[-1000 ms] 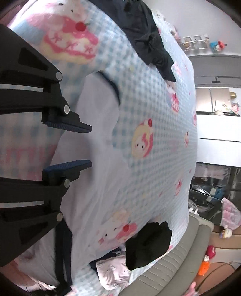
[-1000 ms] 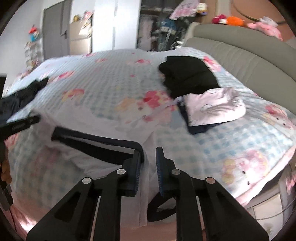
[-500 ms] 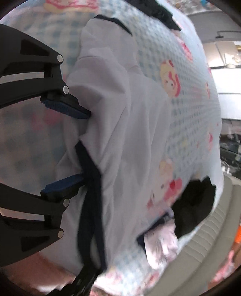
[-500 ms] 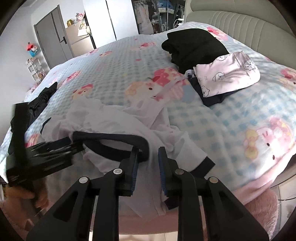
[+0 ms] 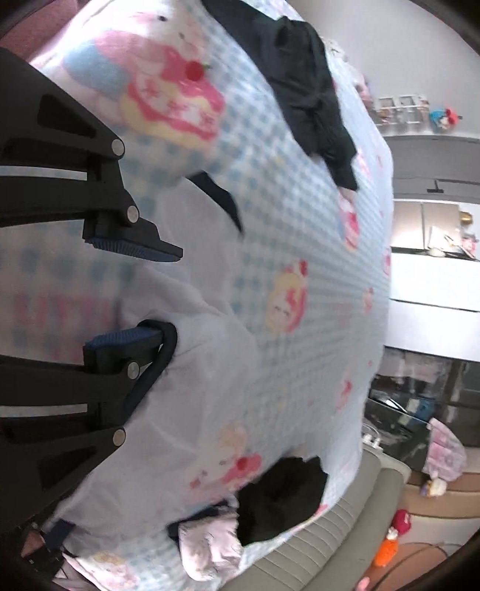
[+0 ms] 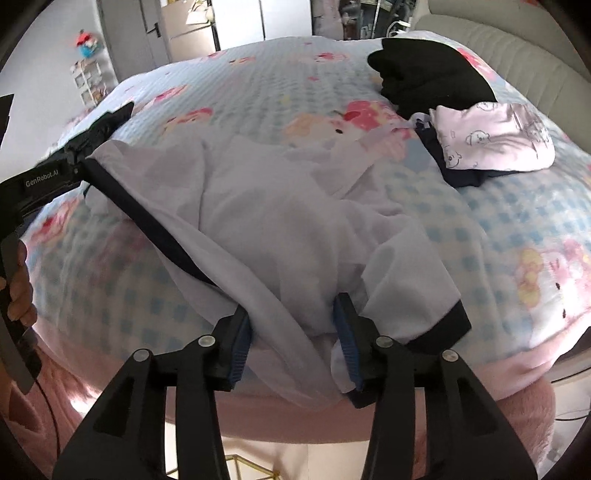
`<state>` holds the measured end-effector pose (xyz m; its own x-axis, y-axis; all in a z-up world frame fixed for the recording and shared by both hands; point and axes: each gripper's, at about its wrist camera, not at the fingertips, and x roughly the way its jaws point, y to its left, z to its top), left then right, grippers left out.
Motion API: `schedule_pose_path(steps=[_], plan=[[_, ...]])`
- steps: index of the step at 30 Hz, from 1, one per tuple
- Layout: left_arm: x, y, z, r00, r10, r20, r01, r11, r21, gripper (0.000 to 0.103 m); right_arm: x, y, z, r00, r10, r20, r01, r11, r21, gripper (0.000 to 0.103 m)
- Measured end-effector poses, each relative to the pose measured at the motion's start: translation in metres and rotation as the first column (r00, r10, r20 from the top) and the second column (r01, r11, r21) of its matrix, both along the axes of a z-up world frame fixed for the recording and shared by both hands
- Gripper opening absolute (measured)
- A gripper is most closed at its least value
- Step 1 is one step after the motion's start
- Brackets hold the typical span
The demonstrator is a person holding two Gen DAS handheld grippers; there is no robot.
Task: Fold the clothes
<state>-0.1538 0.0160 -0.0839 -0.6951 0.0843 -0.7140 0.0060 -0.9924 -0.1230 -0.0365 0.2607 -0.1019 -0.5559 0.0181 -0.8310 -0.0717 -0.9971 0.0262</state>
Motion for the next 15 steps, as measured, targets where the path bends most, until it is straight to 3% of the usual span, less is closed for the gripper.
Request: schedule_pose_path(steps=[4, 9, 11, 15], plan=[[0.004, 0.003, -0.017, 0.993, -0.093, 0.069, 0.086, 0.992, 0.096, 0.041, 0.006, 0.000, 0.002, 1.000, -0.006, -0.007, 0.006, 1.000, 0.010, 0.034], [-0.015, 0.020, -0.016, 0.971, -0.226, 0.078, 0.207, 0.958, 0.199, 0.039, 0.004, 0.009, -0.003, 0.998, 0.009, 0.058, 0.000, 0.986, -0.166, 0.039], [-0.017, 0.021, -0.006, 0.972, -0.228, 0.063, 0.208, 0.950, 0.231, 0.009, 0.001, 0.007, -0.013, 0.995, 0.020, 0.094, 0.000, 0.978, -0.208, 0.044], [0.002, 0.006, 0.031, 0.988, -0.151, -0.037, 0.156, 0.959, 0.235, 0.005, 0.001, 0.005, -0.022, 0.991, -0.012, 0.131, 0.042, 0.972, -0.233, 0.048]])
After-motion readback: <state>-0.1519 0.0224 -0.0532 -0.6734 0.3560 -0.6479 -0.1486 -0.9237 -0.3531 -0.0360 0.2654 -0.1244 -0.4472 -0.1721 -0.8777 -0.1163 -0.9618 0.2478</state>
